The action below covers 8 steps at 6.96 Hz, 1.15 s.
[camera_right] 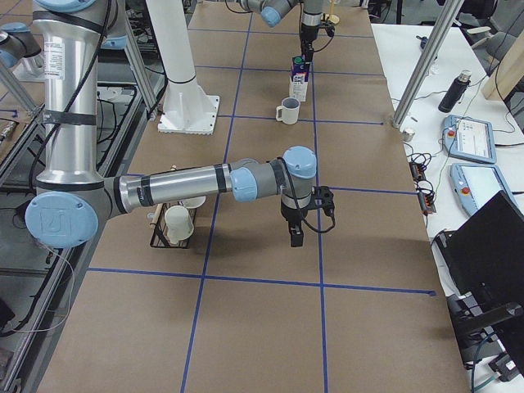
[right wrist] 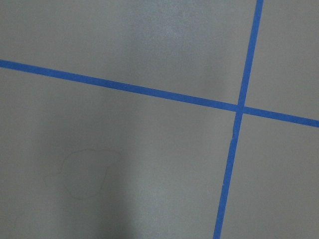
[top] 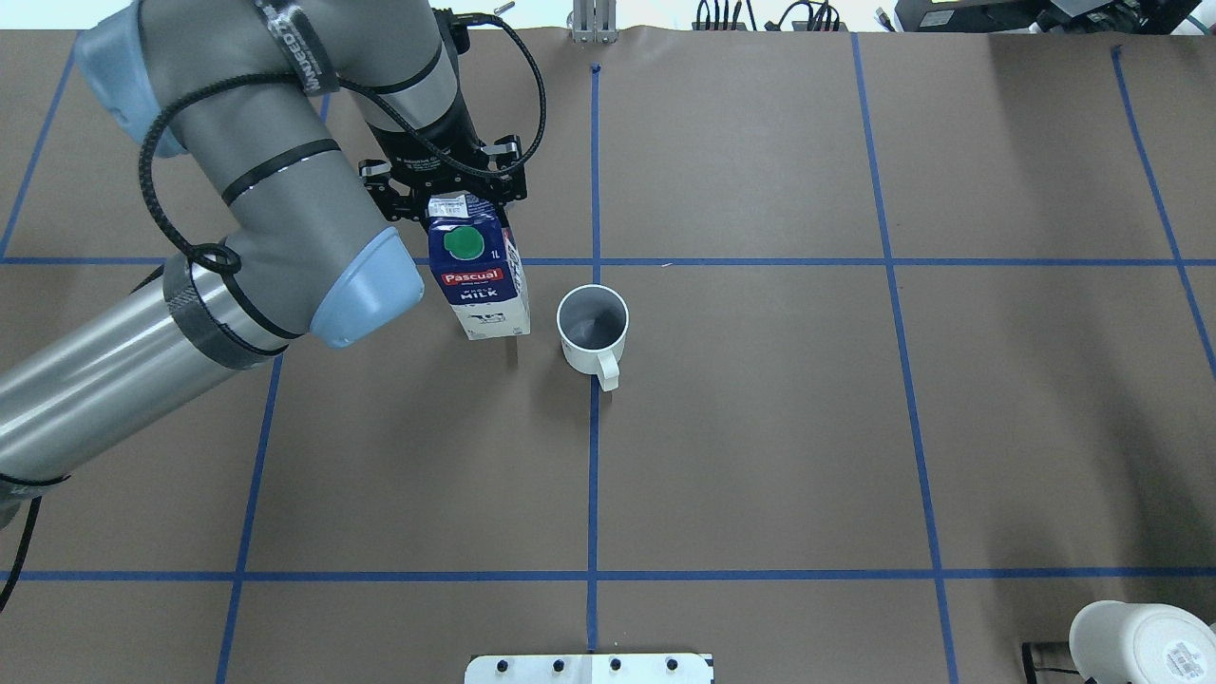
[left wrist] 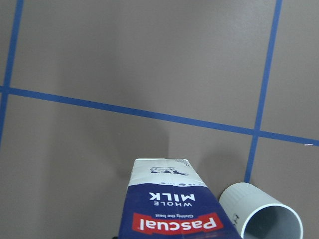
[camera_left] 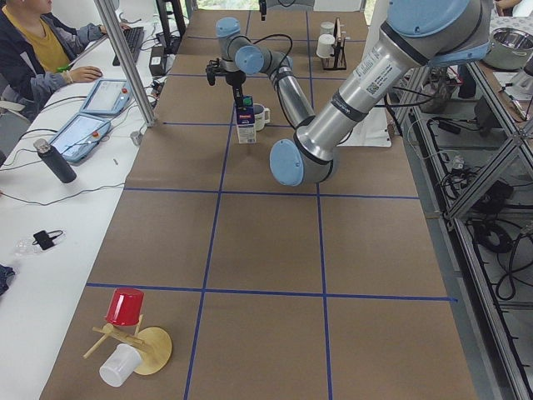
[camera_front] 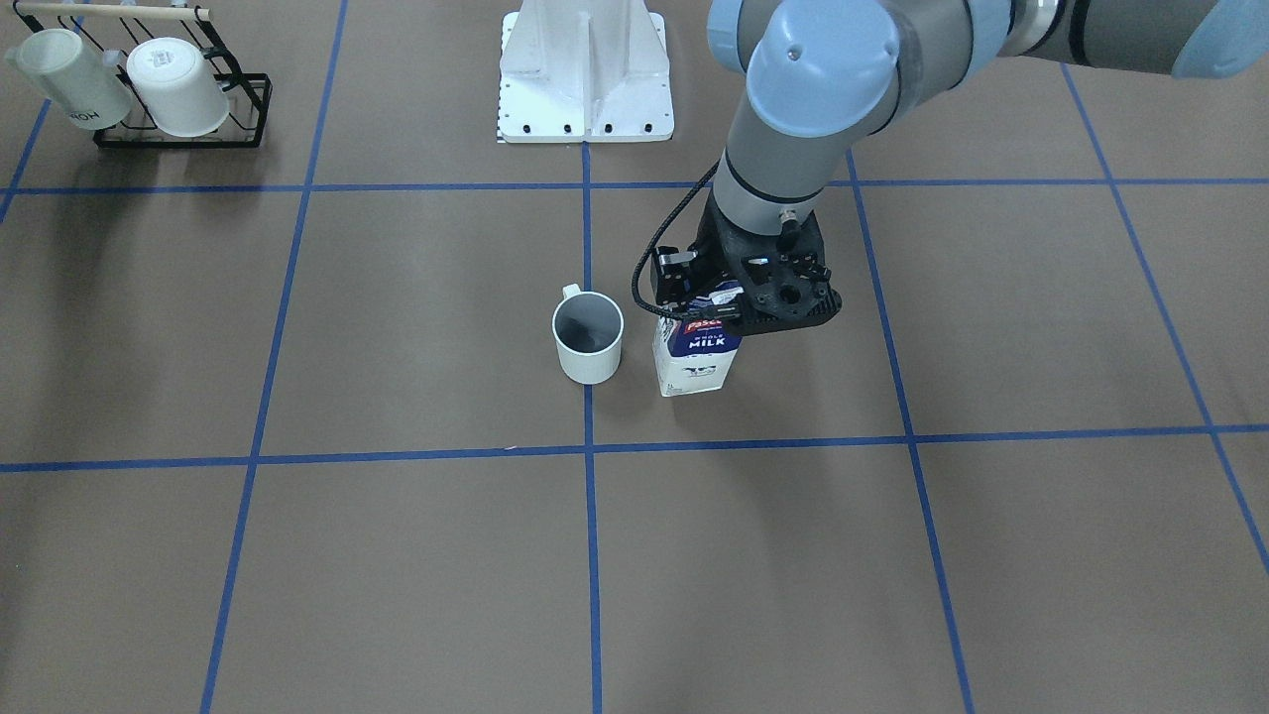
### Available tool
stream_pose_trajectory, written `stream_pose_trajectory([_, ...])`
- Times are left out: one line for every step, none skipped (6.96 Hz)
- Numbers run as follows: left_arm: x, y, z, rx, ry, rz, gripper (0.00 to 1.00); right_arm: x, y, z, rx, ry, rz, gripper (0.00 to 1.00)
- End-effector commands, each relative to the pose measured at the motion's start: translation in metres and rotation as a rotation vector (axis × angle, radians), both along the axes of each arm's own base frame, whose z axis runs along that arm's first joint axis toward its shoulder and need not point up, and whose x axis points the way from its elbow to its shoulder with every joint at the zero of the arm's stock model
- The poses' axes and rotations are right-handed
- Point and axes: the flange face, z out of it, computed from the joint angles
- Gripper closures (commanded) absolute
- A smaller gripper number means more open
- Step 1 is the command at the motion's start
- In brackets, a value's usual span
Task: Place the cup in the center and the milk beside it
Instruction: 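Carry the milk carton with the left gripper beside the mug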
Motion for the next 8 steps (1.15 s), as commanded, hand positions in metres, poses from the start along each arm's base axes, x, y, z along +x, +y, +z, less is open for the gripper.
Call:
stream_pose_trajectory([0.023,-0.002,0.002,0.015,0.011,-0.002,0.69,0.001,0.0,0.002,-0.003,0.001,0.002,0.0])
stream_pose_trajectory([0.027,-0.005,0.003,0.019,0.021,-0.003,0.69,0.002,0.0,0.001,-0.002,-0.001,0.003,0.0])
stream_pose_trajectory([0.028,-0.006,0.005,0.018,0.019,-0.002,0.69,0.002,0.0,0.001,-0.002,-0.001,0.003,0.0])
stream_pose_trajectory([0.032,-0.008,0.003,0.014,0.016,-0.003,0.64,0.002,0.0,0.001,-0.002,-0.001,0.003,0.0])
stream_pose_trajectory([0.033,-0.009,0.002,0.012,0.015,-0.002,0.58,0.002,0.0,0.001,-0.002,-0.001,0.003,0.0])
stream_pose_trajectory([0.033,-0.009,0.001,0.019,0.019,0.001,0.14,0.002,0.0,0.001,-0.002,0.0,0.005,0.0])
stream_pose_trajectory([0.032,-0.008,0.002,0.021,0.018,0.001,0.03,0.002,0.0,0.001,-0.002,0.0,0.005,0.0])
stream_pose_trajectory([0.031,-0.007,0.001,0.024,0.018,0.001,0.02,0.002,0.0,0.002,-0.004,0.001,0.005,0.0])
